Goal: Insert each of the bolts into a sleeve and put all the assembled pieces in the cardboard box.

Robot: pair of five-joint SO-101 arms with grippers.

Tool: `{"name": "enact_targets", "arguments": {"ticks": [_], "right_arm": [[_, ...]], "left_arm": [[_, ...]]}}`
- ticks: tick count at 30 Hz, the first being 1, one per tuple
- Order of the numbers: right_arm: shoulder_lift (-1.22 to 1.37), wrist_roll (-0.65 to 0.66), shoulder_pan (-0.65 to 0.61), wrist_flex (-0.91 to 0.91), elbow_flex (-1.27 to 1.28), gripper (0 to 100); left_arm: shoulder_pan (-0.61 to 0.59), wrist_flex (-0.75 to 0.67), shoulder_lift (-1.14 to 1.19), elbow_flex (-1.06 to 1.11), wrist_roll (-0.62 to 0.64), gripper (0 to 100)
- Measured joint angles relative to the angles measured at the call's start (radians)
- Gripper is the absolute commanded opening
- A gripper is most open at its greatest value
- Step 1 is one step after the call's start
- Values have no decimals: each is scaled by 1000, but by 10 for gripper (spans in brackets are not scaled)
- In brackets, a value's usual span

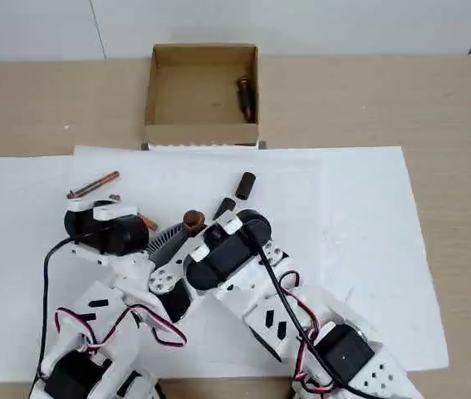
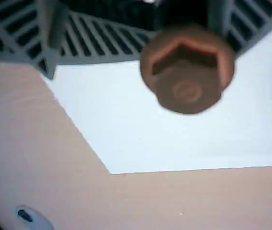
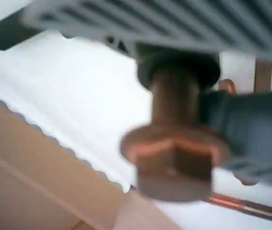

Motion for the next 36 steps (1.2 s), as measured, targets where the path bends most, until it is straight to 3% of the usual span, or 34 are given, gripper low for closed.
{"name": "enact_targets", "arguments": {"ticks": [5,18,24,27,31,36], "right_arm": [[0,2,0,0,2,2],[0,2,-2,-2,0,2],[0,2,-2,-2,0,2],[0,2,0,-2,0,2],[0,2,81,-2,0,2],[0,2,261,-2,0,2]], "left_arm": [[-64,0,-6,0,-101,201],[-69,0,5,-14,-117,197],[-74,0,-6,-94,-184,18],[-77,0,-6,-100,-258,12],[-110,0,-6,-100,-353,6],[-279,0,-6,-5,-476,6]]}}
